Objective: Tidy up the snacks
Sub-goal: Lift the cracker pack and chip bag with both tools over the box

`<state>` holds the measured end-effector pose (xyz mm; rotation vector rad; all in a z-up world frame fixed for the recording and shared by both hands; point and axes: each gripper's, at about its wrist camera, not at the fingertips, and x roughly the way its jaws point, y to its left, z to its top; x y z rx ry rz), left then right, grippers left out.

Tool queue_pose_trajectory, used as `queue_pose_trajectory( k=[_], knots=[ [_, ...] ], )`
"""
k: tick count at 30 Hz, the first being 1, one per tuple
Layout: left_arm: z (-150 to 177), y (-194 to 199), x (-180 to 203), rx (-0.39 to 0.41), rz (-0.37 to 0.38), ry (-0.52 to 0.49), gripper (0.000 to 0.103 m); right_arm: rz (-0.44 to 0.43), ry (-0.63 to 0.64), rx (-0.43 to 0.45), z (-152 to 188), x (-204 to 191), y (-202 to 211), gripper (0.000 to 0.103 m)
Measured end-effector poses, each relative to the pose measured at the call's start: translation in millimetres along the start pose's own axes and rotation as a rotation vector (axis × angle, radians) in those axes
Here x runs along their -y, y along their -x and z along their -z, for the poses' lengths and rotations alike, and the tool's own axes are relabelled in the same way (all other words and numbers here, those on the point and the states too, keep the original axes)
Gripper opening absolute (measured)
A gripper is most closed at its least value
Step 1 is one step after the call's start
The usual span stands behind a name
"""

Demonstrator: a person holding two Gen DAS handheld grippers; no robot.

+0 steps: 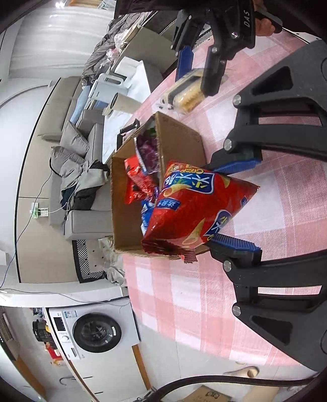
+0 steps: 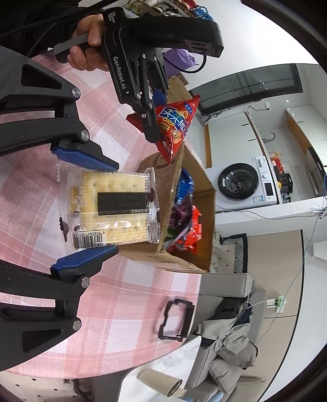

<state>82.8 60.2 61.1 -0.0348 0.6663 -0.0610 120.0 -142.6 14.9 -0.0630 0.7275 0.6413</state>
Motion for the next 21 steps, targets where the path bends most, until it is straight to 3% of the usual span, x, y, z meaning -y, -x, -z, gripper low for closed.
queue_pose_trajectory(
  k=[21],
  knots=[
    [-48, 13, -8, 0.031, -0.018, -0.020, 0.040, 0.012, -0.010, 0.070, -44, -4, 13, 0.060]
  ],
)
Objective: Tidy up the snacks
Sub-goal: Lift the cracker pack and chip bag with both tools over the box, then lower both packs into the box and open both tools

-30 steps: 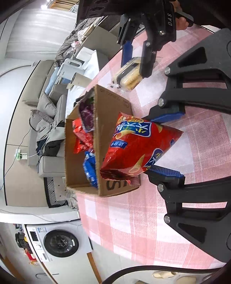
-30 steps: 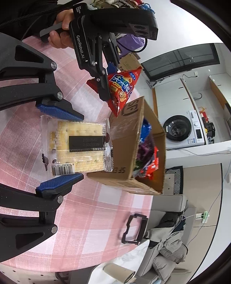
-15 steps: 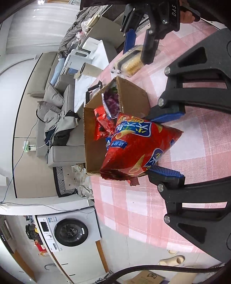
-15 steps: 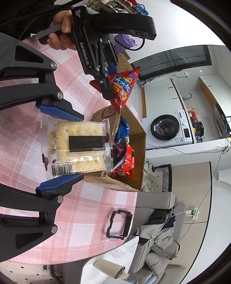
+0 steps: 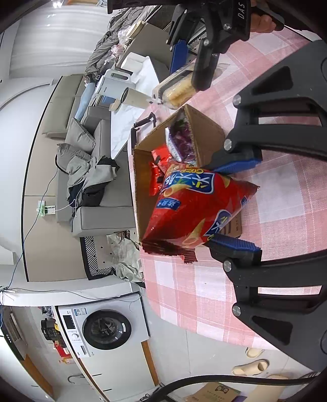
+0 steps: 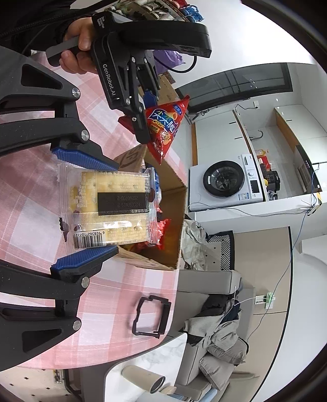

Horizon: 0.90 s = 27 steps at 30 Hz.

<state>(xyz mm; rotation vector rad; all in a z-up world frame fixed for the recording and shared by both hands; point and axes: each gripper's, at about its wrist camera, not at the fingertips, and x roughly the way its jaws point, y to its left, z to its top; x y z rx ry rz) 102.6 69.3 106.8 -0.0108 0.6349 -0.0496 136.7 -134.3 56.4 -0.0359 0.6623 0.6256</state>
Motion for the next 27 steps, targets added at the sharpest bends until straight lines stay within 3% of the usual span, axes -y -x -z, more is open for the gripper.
queue_pose_trajectory(
  k=[15, 27],
  knots=[
    [-36, -16, -8, 0.020, 0.002, 0.004, 0.040, 0.003, -0.023, 0.023, -31, 1, -17, 0.060],
    [-60, -62, -14, -0.004, -0.003, -0.011, 0.040, 0.018, -0.077, 0.010, -57, 8, -52, 0.060]
  ],
)
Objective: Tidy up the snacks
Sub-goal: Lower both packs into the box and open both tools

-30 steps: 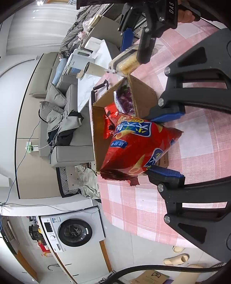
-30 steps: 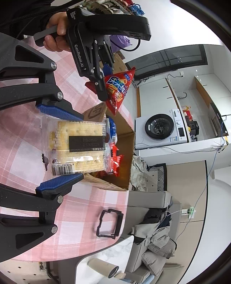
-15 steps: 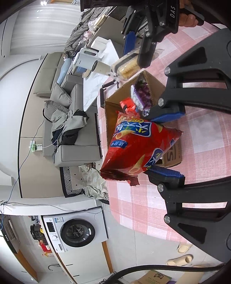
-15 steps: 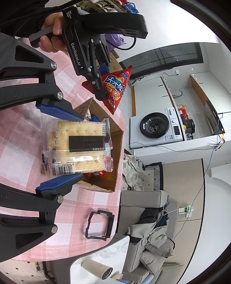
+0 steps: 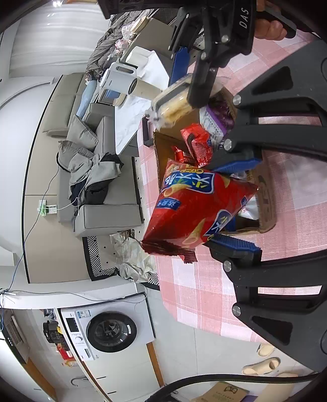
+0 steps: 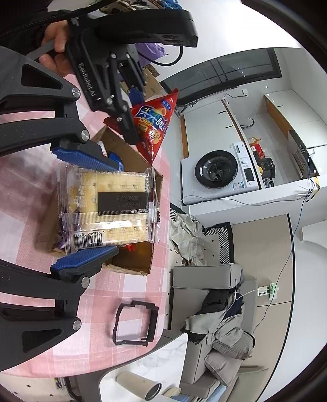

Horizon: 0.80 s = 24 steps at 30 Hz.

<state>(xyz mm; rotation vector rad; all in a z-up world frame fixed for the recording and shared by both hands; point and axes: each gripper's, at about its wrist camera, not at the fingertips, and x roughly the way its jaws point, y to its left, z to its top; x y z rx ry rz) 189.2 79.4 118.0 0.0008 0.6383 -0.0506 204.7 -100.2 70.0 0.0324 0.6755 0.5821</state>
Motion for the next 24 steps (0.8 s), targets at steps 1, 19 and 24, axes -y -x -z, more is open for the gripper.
queue_pose_trajectory(
  k=[1, 19, 24],
  knots=[
    [-2, -5, -1, -0.002, -0.001, 0.002, 0.040, 0.001, -0.004, -0.002, -2, 0, -3, 0.060],
    [-14, -88, -6, -0.033, 0.000, 0.016, 0.040, -0.030, -0.046, -0.021, -27, 0, -57, 0.060],
    [-11, -102, -5, -0.046, 0.008, 0.026, 0.040, -0.008, -0.051, -0.042, -27, 3, -69, 0.060]
  ],
)
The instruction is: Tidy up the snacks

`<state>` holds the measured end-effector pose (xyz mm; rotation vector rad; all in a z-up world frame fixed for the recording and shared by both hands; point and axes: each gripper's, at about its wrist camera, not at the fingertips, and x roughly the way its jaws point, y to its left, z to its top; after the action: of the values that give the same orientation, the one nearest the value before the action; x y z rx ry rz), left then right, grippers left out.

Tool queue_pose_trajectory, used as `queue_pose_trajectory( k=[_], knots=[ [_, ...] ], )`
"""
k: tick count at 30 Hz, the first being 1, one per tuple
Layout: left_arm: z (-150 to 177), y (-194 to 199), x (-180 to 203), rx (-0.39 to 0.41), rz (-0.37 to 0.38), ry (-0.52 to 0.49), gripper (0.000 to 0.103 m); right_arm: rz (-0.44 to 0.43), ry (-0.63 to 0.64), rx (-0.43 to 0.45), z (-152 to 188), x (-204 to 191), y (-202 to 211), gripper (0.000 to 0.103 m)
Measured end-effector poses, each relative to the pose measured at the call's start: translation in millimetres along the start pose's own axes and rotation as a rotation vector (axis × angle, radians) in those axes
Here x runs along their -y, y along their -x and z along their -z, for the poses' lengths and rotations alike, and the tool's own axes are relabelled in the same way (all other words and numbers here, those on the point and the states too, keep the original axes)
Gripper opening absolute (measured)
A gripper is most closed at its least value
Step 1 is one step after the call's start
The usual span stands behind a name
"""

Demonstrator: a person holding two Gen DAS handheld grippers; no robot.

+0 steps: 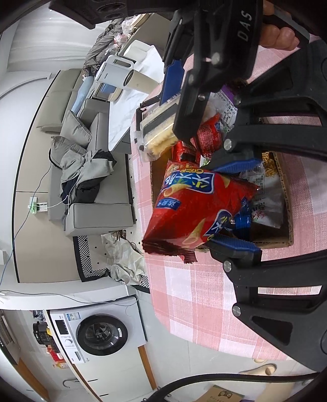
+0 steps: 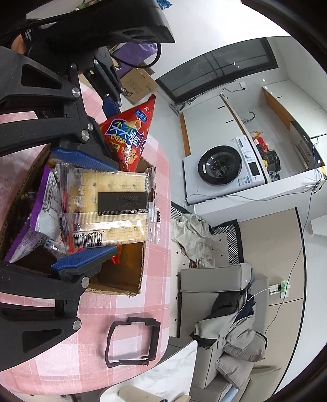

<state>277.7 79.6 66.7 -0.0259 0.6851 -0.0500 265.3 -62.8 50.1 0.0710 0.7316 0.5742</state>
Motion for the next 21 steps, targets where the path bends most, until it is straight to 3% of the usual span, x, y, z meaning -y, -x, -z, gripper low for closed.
queue_pose_trajectory(
  k=[8, 11, 14, 16, 19, 21],
  knots=[
    [3, -18, 4, -0.013, -0.013, -0.006, 0.041, 0.047, 0.002, -0.032, 4, 9, -11, 0.061],
    [4, -19, 6, -0.014, -0.027, -0.016, 0.042, 0.035, 0.012, -0.031, 6, 10, -9, 0.064],
    [7, -16, 7, -0.018, -0.020, -0.018, 0.047, 0.020, 0.044, -0.021, 9, 8, -3, 0.076],
    [11, -11, 8, -0.012, -0.014, -0.020, 0.062, 0.028, 0.076, -0.003, 11, 5, 4, 0.088],
    [16, 3, 10, 0.020, -0.012, -0.016, 0.085, 0.037, 0.088, 0.018, 15, 5, 15, 0.095],
    [18, 11, 10, 0.033, 0.002, -0.016, 0.086, 0.029, 0.078, 0.025, 17, 9, 21, 0.095]
  ],
)
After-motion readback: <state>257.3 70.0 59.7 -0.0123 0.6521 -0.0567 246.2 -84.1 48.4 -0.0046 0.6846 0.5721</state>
